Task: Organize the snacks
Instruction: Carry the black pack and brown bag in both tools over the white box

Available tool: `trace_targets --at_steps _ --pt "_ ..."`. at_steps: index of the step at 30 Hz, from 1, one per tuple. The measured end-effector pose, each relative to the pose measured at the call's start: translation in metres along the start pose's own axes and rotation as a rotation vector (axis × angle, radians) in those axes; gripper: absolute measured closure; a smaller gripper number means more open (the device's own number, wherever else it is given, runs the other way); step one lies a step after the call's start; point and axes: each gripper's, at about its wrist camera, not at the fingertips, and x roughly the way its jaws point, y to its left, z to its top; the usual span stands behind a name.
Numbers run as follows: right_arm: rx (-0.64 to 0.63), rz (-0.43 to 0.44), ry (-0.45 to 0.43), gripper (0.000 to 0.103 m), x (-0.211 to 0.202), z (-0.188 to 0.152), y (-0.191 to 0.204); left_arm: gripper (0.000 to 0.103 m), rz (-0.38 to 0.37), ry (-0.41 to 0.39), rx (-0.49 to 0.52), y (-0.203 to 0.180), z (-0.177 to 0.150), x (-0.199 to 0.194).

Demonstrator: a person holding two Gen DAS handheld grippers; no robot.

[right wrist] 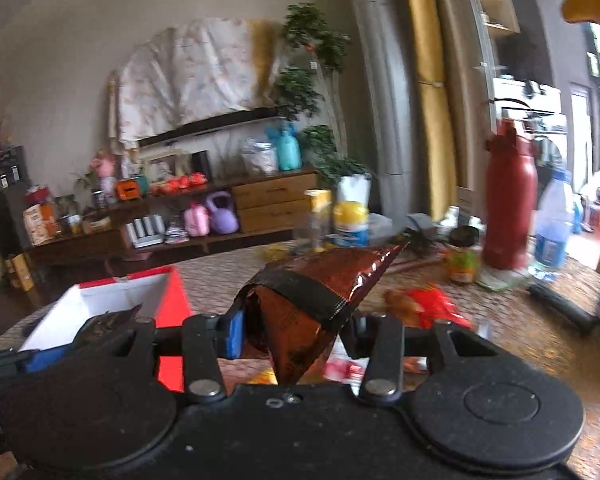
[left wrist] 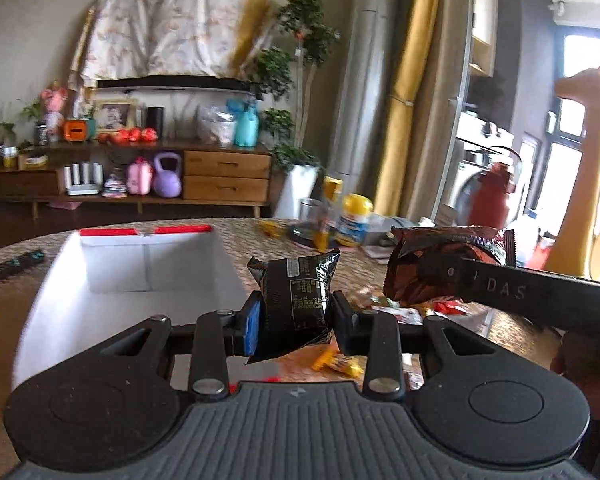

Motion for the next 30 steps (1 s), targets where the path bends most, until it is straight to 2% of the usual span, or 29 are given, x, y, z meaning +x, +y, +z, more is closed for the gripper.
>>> trace_targets --at_steps 7,14,22,30 --pt "-0.054 0.110 0.011 0.059 0.018 0.013 0.049 0.068 0.099 -0.001 -0.033 0.039 0.012 0.001" --pt "-0.108 0.190 0.034 0.059 0.037 0.022 0.094 0.068 0.177 0.035 -0.052 0.076 0.012 0.011" --pt "-0.199 0.243 0.124 0.059 0.071 0.011 0.145 0.068 0.238 0.151 -0.047 0.118 -0.001 0.039" --pt "-0.309 0.257 0.269 0.059 0.109 -0.016 0.191 0.068 0.267 0.273 0.006 0.140 -0.017 0.063"
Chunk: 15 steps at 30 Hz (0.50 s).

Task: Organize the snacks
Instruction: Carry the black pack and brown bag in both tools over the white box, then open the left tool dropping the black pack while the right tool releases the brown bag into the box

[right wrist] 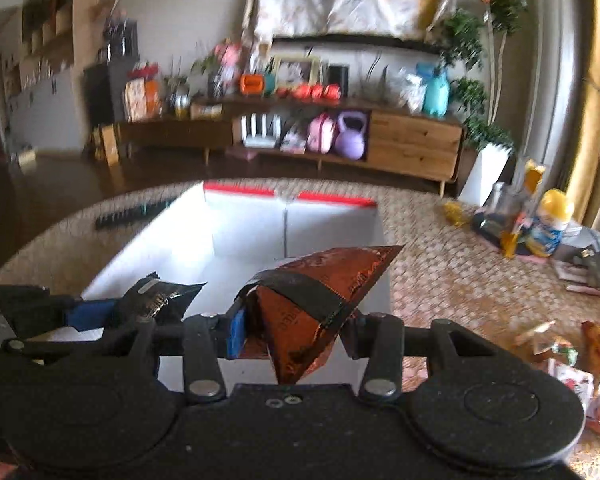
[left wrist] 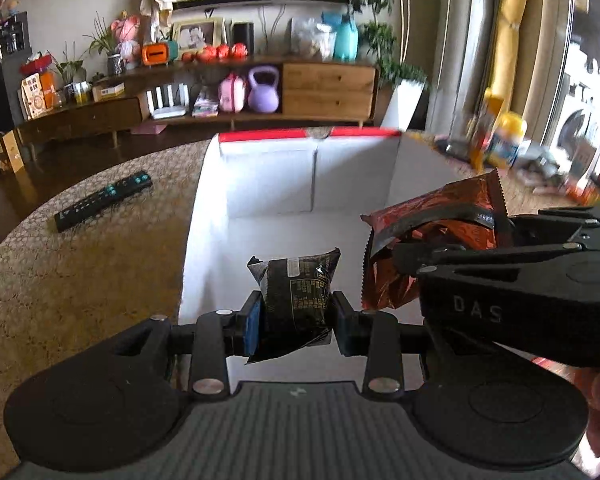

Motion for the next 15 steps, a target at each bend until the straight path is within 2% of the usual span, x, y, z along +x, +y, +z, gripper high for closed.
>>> trace_targets --at_steps 4,7,15 --pt "0.000 0.018 0.072 0.059 0.019 -0.006 0.007 0.068 0.025 0.015 0.058 -0.003 -0.005 0.000" --pt "0.002 0.041 0.097 0.060 0.025 -0.008 0.016 0.068 0.042 0.017 0.064 0.003 -0.006 -0.003" --pt "-0.023 0.053 0.093 0.058 0.023 -0.010 0.030 0.068 0.050 0.029 0.084 0.001 -0.005 -0.001"
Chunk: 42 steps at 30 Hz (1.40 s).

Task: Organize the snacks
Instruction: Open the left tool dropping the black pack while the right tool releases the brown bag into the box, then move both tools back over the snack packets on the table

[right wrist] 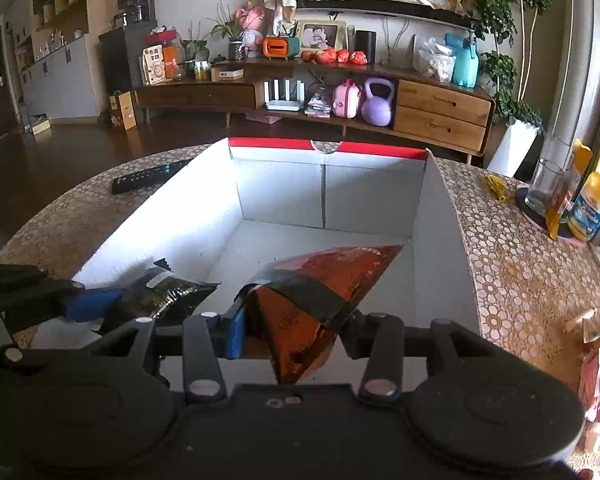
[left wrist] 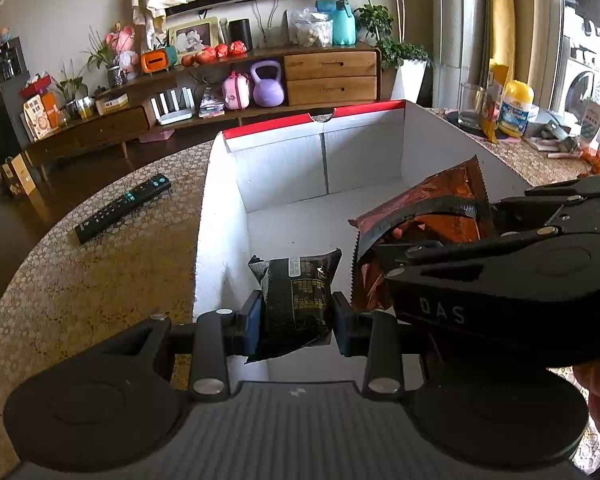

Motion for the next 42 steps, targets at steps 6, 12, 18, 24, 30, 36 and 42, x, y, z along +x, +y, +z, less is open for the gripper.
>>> trace_targets --at_steps 6,12,18,24,30,36,42 --pt "0.011 -0.030 0.022 0.055 0.006 0.001 -0.006 0.067 -0.003 0.008 0.003 -0.005 0.005 0.002" --pt "0.018 -0.059 0.020 0.050 0.003 0.003 -0.013 0.057 -0.007 0.017 -0.011 -0.006 0.009 0.003" --pt "0.043 -0.057 -0.014 0.037 -0.012 0.004 -0.021 0.035 -0.007 -0.028 -0.016 -0.008 0.015 -0.006" --pt "0.082 -0.046 -0.064 0.036 -0.032 0.007 -0.031 0.035 -0.016 -0.058 -0.031 -0.011 0.024 -0.019" --pt "0.121 -0.058 -0.119 0.035 -0.055 0.009 -0.044 0.029 -0.035 -0.088 -0.029 -0.023 0.026 -0.031" --pt "0.156 -0.083 -0.154 0.035 -0.074 0.005 -0.062 0.025 -0.075 -0.114 -0.026 -0.041 0.029 -0.043" --pt "0.197 -0.127 -0.206 0.035 -0.101 -0.006 -0.081 0.023 -0.133 -0.155 0.000 -0.069 0.034 -0.056"
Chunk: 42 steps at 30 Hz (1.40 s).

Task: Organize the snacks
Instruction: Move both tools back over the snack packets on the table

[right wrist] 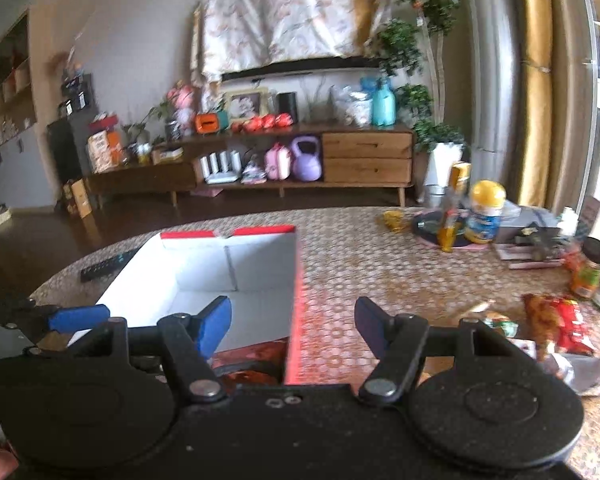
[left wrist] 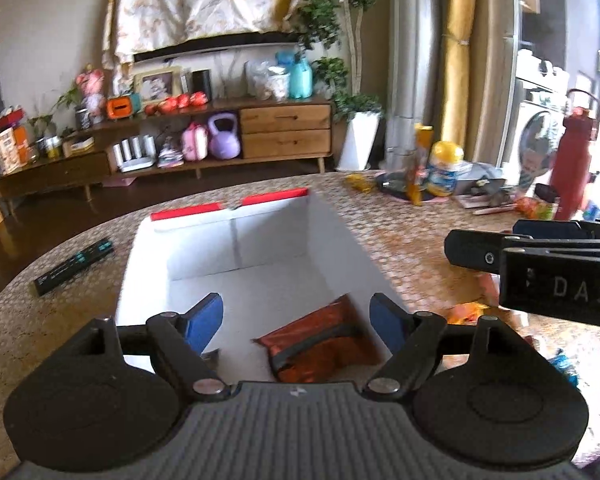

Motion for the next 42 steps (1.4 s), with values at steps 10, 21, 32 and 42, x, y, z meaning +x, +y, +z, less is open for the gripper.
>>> trace_targets --at_steps 10,21,32,42 --pt "0.074 -0.126 -0.049 0.031 -0.034 -0.012 -0.054 0.022 -0.104 -0.023 0.064 -0.056 0.008 0.002" --pt "0.136 -0.247 -0.049 0.031 -0.055 -0.040 -0.110 0.022 -0.185 -0.011 0.139 -0.110 0.003 0.014" --pt "0.182 -0.310 -0.014 0.030 -0.063 -0.070 -0.145 0.022 -0.215 0.066 0.168 -0.146 -0.009 0.050" --pt "0.220 -0.333 0.055 0.030 -0.056 -0.100 -0.168 0.022 -0.196 0.149 0.176 -0.167 -0.019 0.097"
